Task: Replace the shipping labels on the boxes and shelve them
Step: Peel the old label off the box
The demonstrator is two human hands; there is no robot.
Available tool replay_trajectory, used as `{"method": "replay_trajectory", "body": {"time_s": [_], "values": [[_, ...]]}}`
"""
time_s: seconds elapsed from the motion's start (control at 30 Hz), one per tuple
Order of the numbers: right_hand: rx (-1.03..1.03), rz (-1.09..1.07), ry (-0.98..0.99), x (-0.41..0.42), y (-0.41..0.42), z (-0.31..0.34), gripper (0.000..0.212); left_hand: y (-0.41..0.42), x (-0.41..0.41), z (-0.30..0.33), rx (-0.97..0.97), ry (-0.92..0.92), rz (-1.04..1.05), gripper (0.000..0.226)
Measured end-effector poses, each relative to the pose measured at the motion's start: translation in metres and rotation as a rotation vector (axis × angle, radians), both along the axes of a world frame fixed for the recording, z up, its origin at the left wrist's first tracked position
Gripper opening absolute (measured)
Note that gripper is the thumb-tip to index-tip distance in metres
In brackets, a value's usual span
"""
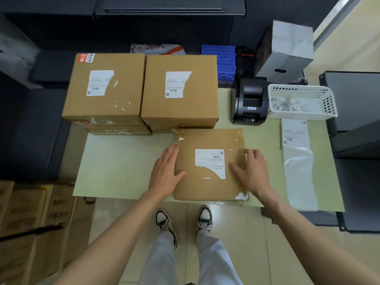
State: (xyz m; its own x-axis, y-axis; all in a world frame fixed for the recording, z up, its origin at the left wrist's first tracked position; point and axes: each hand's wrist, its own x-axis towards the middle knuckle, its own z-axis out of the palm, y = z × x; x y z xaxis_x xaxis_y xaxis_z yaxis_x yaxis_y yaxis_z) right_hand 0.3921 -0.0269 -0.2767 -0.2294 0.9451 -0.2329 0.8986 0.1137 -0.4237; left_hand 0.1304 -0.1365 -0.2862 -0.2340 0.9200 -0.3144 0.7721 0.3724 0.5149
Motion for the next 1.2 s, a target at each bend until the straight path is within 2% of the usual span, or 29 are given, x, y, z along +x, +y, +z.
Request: {"method": "replay_trajectory", "body": {"time_s": [0.03,0.1,0.2,0.4,0.57,0.83,0.93,1.0,1.1,1.2], "values": [[0.052,0.098,-0.013,-0.009,0.003,0.004,0.046,0.001,-0.002,-0.001,-0.015,0.031,-0.081,0.089],[0.024,0.289,-0.001,-0.031,0.009,0.009,0.033,0.002,-0.003,-0.003,-0.069,0.091,-0.2,0.091],[-0.062,0.481,-0.018,-0.065,0.018,0.011,0.032,0.005,-0.001,-0.006,-0.11,0.127,-0.268,0.09],[-0.057,0.645,-0.126,-0.11,0.036,0.006,0.032,0.007,-0.003,-0.007,-0.121,0.105,-0.26,0.085],[-0.021,0.716,-0.15,-0.119,0.04,-0.002,0.021,0.005,-0.007,-0.01,-0.105,0.072,-0.235,0.083],[-0.007,0.726,-0.084,-0.124,0.046,-0.007,0.004,0.002,-0.006,-0.014,-0.103,0.047,-0.22,0.083],[-0.016,0.708,-0.055,-0.129,0.049,-0.011,0.007,0.003,-0.007,-0.014,-0.1,0.036,-0.215,0.083],[0.0,0.725,-0.129,-0.129,0.05,-0.016,0.008,0.004,-0.007,-0.014,-0.097,0.038,-0.213,0.083],[0.013,0.756,-0.244,-0.127,0.045,-0.02,0.028,0.004,-0.007,-0.013,-0.095,0.027,-0.204,0.083],[0.036,0.737,-0.189,-0.119,0.042,-0.019,0.02,0.004,-0.005,-0.011,-0.096,0.01,-0.191,0.083]]}}
